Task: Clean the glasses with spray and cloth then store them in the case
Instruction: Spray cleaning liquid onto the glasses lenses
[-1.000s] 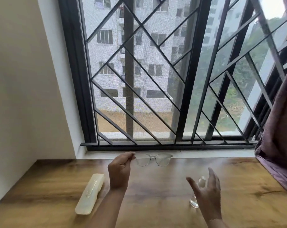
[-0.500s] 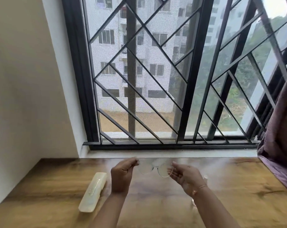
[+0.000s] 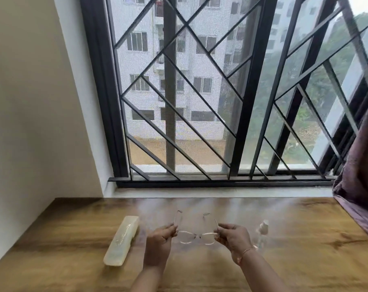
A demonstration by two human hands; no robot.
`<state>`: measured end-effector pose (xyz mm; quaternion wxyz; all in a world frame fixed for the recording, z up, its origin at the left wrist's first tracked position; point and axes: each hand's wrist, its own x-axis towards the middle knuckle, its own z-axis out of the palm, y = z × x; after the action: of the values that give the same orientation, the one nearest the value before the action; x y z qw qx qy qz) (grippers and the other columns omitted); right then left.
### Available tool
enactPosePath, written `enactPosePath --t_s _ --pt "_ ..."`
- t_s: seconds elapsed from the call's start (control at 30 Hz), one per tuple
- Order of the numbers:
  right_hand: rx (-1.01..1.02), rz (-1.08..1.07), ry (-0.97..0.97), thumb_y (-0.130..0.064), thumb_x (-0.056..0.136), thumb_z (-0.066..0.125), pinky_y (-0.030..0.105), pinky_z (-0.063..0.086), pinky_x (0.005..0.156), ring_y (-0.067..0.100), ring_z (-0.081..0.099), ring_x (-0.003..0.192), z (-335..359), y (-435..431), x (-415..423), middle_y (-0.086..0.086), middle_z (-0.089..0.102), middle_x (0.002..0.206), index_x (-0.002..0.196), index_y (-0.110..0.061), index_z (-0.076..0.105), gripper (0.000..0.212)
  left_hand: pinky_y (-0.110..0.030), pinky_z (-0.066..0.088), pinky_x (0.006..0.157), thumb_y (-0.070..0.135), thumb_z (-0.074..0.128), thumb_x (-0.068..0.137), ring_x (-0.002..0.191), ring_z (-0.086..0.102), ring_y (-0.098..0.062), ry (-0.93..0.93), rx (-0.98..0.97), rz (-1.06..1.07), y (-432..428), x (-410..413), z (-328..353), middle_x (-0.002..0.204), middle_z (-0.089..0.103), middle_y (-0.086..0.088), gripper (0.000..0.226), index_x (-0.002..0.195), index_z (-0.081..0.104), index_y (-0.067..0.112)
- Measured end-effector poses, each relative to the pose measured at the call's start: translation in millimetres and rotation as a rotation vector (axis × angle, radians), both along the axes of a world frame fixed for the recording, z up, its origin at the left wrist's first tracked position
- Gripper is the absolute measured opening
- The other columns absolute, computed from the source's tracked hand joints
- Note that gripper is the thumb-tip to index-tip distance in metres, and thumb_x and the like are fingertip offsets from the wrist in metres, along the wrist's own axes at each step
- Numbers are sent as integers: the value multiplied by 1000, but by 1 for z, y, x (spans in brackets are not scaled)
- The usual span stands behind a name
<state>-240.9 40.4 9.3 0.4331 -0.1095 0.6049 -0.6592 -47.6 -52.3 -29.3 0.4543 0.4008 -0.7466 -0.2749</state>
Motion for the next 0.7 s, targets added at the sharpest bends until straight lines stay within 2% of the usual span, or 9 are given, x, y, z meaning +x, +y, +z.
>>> enactPosePath --t_s 0.13,0.27,0.33,0.4,0.5,0.6,0.7 --pt "-2 2 8 18 80 56 20 55 44 26 51 60 -9 1 1 21 58 78 102 15 57 22 -13 52 78 -21 63 69 80 66 -3 -19 67 -5 0 1 -10 96 72 -17 32 91 73 2" --pt "13 -9 29 20 80 57 19 54 43 24 49 58 -17 -2 1 20 59 78 106 19 56 27 3 43 77 -22 61 71 87 56 11 -40 97 -4 -1 2 -14 99 71 -17 34 94 71 0" --pt "23 -12 35 21 79 56 19 53 42 24 49 58 -21 -3 1 19 59 76 106 20 56 27 1 43 79 -19 62 72 87 59 7 -62 106 -5 0 3 -14 101 71 -15 34 95 72 2" --pt "40 -15 43 22 78 56 19 52 41 23 51 52 -25 -3 1 17 59 73 105 20 57 27 -4 45 81 -16 63 72 91 63 -3 -75 104 -4 1 4 -14 102 72 -12 33 95 72 6" --pt "68 -9 64 22 76 58 18 51 40 14 55 40 -32 -2 0 15 60 69 102 17 60 26 -13 45 86 -11 66 73 95 61 -6 -103 107 -13 3 6 -15 104 72 -10 29 94 73 7" --pt "80 16 75 21 76 59 18 52 42 10 59 39 -37 -1 -1 15 63 68 100 15 63 25 -6 37 86 -10 68 71 97 60 -7 -130 93 -11 5 8 -17 103 72 -9 28 92 74 7" --pt "84 18 62 21 75 60 18 51 41 11 59 39 -40 -1 -2 16 64 68 99 14 64 25 -7 40 83 -13 69 67 92 66 -12 -127 80 -13 6 9 -15 98 73 -9 30 88 75 7"
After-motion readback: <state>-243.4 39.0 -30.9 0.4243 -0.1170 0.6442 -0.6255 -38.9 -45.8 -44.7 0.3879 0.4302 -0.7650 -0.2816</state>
